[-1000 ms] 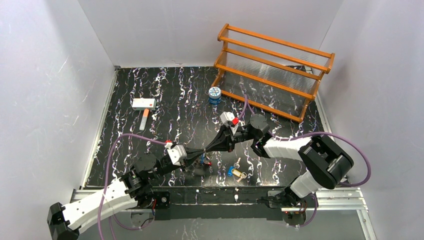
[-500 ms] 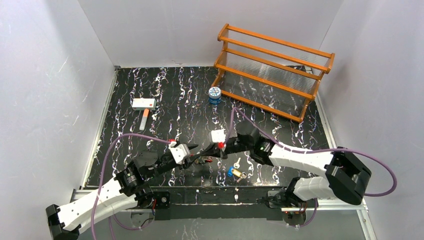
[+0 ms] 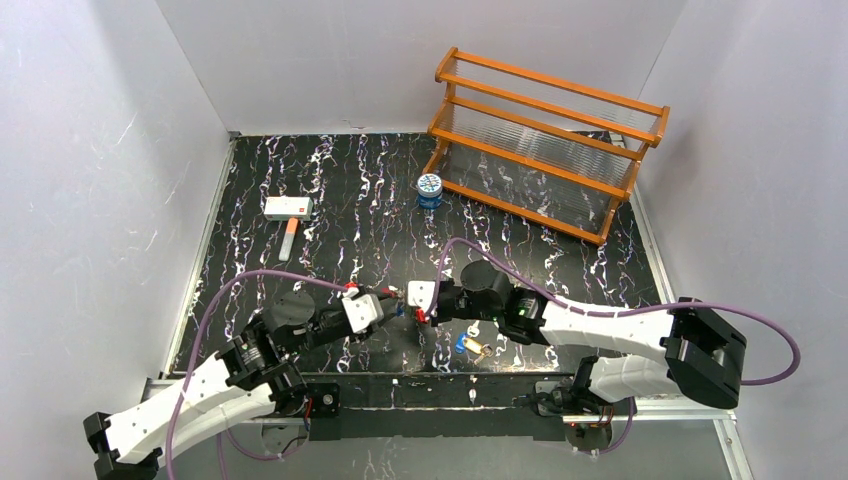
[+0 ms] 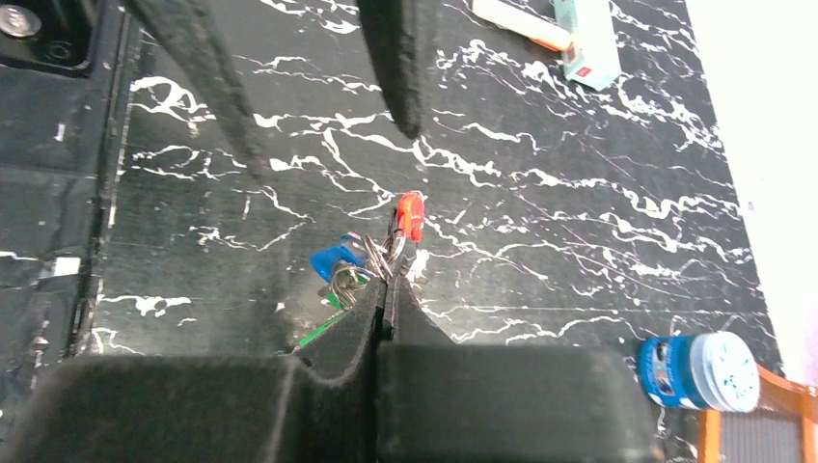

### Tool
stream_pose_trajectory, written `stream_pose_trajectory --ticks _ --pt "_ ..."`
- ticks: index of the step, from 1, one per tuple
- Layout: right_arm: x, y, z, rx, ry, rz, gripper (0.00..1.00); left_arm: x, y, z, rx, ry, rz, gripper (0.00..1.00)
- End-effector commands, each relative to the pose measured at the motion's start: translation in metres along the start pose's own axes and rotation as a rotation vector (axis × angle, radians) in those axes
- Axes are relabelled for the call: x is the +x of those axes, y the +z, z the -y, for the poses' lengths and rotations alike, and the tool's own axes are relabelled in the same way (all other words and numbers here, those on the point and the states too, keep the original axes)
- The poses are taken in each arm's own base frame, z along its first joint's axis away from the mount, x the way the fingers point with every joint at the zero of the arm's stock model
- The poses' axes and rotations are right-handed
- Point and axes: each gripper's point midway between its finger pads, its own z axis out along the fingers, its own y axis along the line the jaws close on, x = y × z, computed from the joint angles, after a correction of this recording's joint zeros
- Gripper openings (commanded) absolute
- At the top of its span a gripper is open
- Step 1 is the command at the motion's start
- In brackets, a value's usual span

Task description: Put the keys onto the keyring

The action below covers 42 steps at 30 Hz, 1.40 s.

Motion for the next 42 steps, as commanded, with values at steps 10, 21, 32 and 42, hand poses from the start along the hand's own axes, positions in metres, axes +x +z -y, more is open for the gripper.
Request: stream_pose_trajectory --ticks 10,21,32,42 --pt "-0.031 -0.004 0.015 0.077 -0.043 0.08 0.01 0.023 0.016 0.0 0.006 0.007 -0.083 0.29" --pt "-0.039 -0.006 0.013 0.07 -0.018 0.109 0.01 0.037 0.029 -0.007 -0.058 -0.006 -0.092 0.15" --pt "-0.042 -0.006 0.013 0.065 -0.003 0.122 0.01 0.043 0.029 -0.012 -0.081 0.004 -0.112 0.0" --pt "-0.049 -0.03 0.02 0.027 0.107 0.271 0.49 0.031 0.017 -0.013 -0.12 -0.011 0.006 0.0"
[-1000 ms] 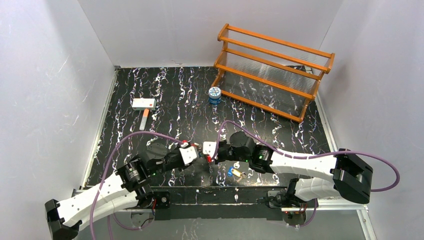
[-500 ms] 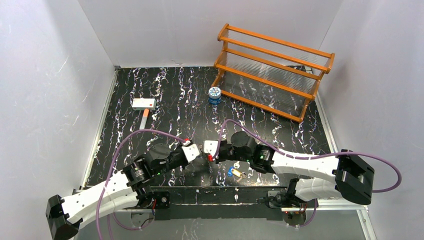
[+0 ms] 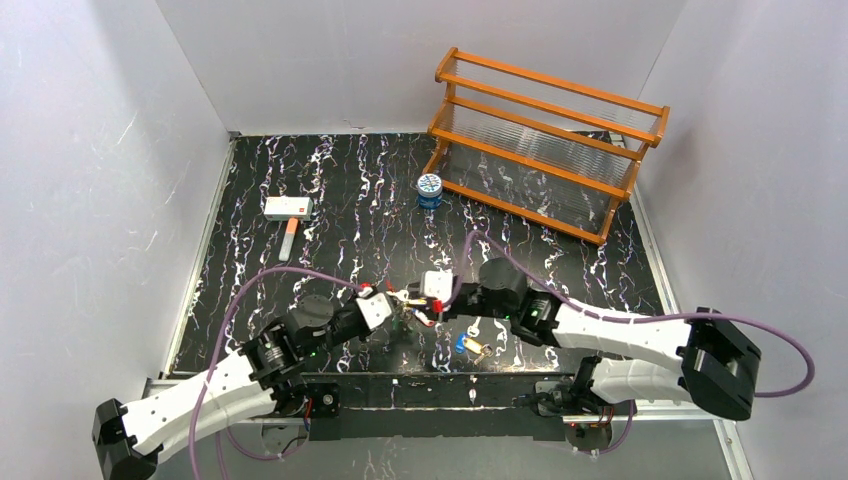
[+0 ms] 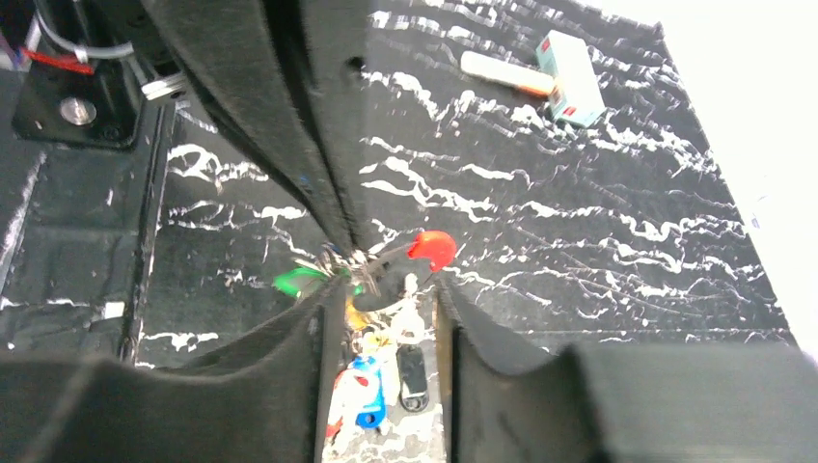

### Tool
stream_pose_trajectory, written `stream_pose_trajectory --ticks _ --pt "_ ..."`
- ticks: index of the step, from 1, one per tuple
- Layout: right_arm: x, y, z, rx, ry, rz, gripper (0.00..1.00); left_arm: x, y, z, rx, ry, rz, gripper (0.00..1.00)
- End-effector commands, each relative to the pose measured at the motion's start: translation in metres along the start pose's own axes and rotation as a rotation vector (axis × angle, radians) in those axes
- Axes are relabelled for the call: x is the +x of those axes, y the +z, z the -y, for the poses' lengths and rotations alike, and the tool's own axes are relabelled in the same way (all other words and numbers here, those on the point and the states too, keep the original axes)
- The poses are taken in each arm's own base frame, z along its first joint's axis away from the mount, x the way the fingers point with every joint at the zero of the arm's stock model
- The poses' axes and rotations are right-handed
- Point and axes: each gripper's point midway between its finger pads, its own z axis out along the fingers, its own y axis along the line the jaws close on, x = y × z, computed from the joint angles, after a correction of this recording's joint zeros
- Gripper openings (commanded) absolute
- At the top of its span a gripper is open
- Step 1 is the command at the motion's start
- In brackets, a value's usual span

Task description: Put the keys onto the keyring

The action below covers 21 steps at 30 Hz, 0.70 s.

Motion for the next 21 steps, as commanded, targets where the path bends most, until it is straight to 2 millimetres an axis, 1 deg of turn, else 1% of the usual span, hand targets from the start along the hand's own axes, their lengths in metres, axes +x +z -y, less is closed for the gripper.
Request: stream_pose_trajectory --ticks 1,4,8,16,21 --pt "-0.035 -0.021 0.014 -0.023 0.059 0.217 0.51 -0.017 -0.008 -0.008 -0.054 -0.008 0.112 0.0" --pt "-0.043 -0.033 0.015 -0.075 0.069 0.292 0.53 -0.028 -0.015 -0.008 -0.061 -0.004 0.19 0.0" --pt "-0.048 -0.041 0.01 -0.149 0.074 0.349 0.49 -0.041 -0.022 -0.006 -0.053 0.011 0.284 0.0" --pt "-0.06 -0.039 -0.003 -0.269 0.083 0.423 0.41 -0.055 -0.028 0.003 0.001 0.036 0.35 0.0" --pt "-0.063 -0.032 -0.003 -0.302 0.099 0.436 0.35 -0.061 -0.028 0.009 0.035 0.049 0.376 0.0"
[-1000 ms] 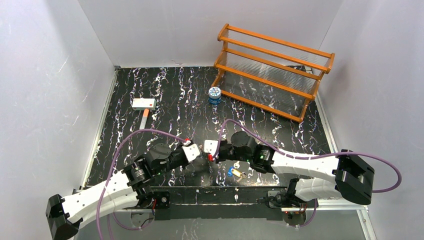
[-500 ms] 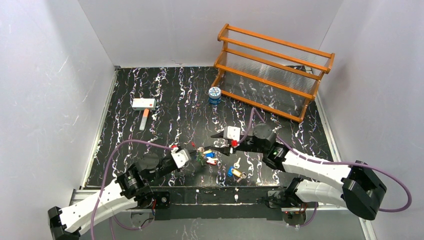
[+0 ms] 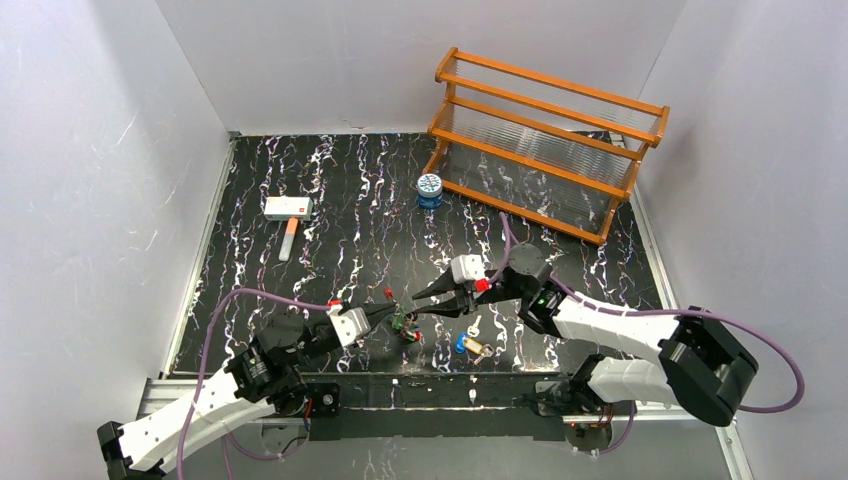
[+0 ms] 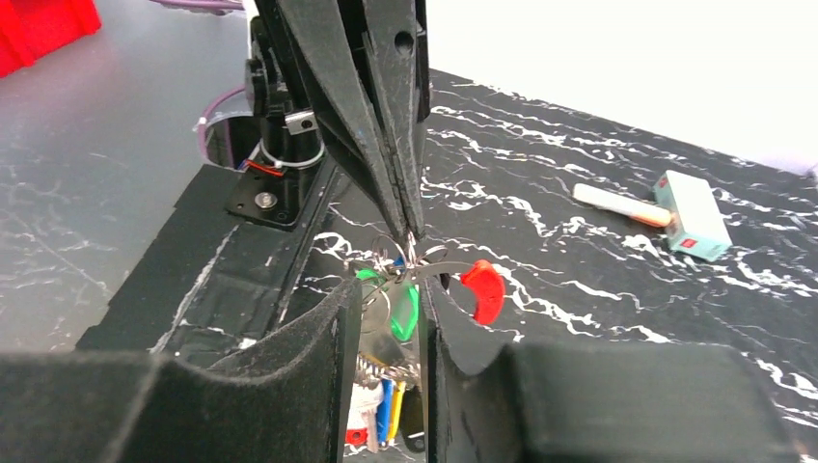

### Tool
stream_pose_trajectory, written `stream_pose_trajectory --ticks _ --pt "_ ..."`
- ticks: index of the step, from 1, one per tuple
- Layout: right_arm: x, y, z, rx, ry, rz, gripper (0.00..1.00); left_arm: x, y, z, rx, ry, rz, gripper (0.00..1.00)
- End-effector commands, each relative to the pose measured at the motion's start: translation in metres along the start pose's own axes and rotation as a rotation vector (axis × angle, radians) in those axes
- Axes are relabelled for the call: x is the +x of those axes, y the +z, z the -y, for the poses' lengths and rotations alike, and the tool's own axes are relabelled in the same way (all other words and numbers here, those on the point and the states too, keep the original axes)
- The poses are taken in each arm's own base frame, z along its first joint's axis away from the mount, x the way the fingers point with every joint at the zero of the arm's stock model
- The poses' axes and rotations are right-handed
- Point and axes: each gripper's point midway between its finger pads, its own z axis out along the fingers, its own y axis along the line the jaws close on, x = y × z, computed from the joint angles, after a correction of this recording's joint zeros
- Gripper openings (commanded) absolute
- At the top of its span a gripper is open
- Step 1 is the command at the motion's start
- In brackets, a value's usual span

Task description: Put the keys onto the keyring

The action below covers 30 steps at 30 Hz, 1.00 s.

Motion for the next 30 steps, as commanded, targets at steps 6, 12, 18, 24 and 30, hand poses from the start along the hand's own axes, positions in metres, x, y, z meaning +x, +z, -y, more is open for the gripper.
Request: stream_pose_trajectory --ticks 6,12,18,24,30 --pt "-0.017 0.013 0.008 -0.055 -0.005 0.063 0.33 -0.027 0.003 0.003 0.038 0.029 0.11 0.0" --pt "-0.013 0.018 0.016 -0.026 0.03 0.063 0.33 -0.028 0.004 0.005 0.05 0.03 0.111 0.0" --pt "-0.01 0.022 0.02 -0.023 0.045 0.059 0.29 -0.03 0.004 0.005 0.051 0.034 0.115 0.0" --pt "-0.01 0.017 0.034 0.088 0.085 0.051 0.39 -0.026 0.004 -0.008 -0.021 0.004 0.08 0.0" --pt "-0.016 0.002 0.062 0.336 0.26 0.075 0.65 -0.02 0.004 -0.026 -0.115 -0.011 0.018 0.0"
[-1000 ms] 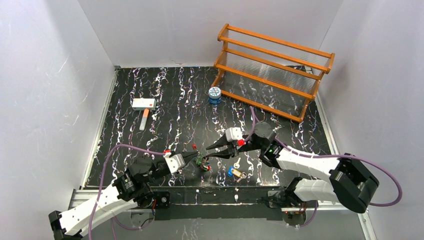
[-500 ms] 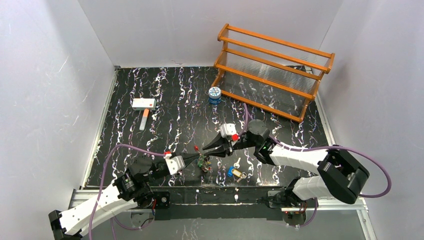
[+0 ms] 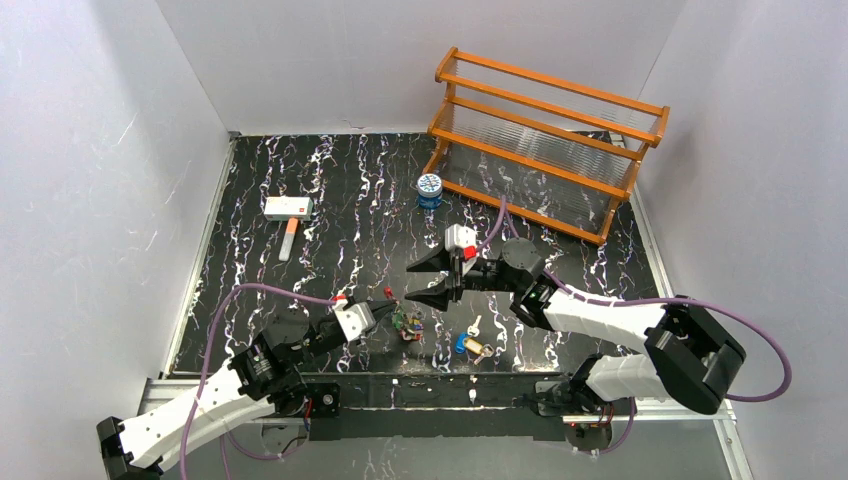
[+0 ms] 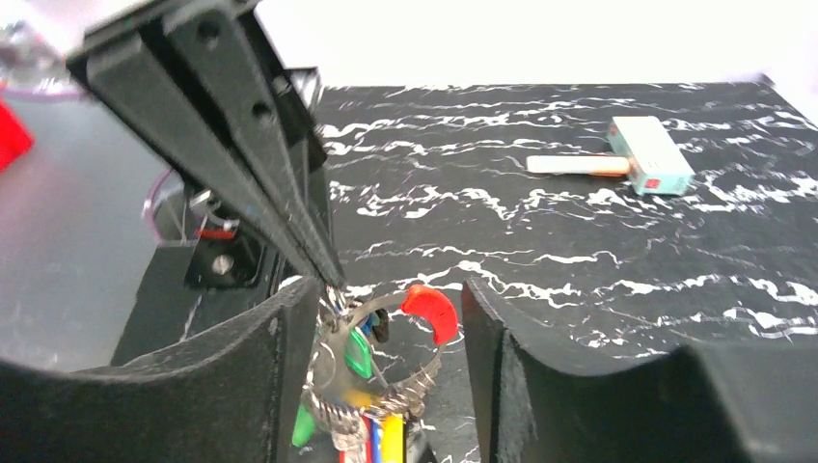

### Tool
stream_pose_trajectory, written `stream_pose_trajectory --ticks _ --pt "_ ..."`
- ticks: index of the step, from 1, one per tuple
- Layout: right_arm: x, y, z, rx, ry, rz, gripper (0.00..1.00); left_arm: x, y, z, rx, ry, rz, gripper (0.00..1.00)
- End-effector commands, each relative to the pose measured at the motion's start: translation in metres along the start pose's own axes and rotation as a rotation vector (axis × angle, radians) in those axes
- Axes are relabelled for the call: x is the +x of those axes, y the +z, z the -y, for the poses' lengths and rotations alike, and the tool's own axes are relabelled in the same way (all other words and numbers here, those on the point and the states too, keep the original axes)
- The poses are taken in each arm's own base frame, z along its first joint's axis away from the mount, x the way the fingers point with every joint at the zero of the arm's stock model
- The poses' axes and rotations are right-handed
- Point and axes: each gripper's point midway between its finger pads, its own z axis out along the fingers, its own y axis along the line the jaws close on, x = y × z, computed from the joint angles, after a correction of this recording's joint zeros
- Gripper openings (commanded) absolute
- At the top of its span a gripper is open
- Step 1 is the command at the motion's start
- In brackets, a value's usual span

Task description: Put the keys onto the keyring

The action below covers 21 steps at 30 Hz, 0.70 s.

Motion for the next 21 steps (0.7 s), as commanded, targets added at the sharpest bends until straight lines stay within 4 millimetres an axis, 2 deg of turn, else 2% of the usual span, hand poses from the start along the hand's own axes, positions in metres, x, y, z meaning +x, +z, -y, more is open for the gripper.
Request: stream_pose_trajectory --ticks 1,4,5,7,10,15,21 --pt "-0.03 -0.006 0.031 0.219 0.12 0.088 0.67 -0.026 0.0 -0.026 -0.115 0.004 0.033 0.0" --pt "-0.034 -0.009 0.047 0.333 0.247 0.095 0.76 -0.027 -0.002 -0.041 -0.183 0.02 0.01 0.0" --pt "-0.035 -0.01 0.049 0.353 0.268 0.097 0.77 -0.028 -0.003 -0.045 -0.205 0.025 0.003 0.0" --pt "-0.038 -0.013 0.051 0.378 0.293 0.11 0.86 -0.029 -0.008 -0.055 -0.247 0.048 -0.036 0.0" --pt "-0.044 -0.02 0.057 0.441 0.342 0.145 0.9 -0.032 -0.017 -0.068 -0.291 0.083 -0.098 0.0" --pt "-0.03 -0.027 0.077 0.591 0.49 0.122 0.91 -0.026 -0.027 -0.075 -0.332 0.093 -0.159 0.0" --pt "-0.006 -0.021 0.077 0.605 0.659 0.04 0.85 -0.005 -0.011 -0.066 -0.326 0.018 -0.158 0.0"
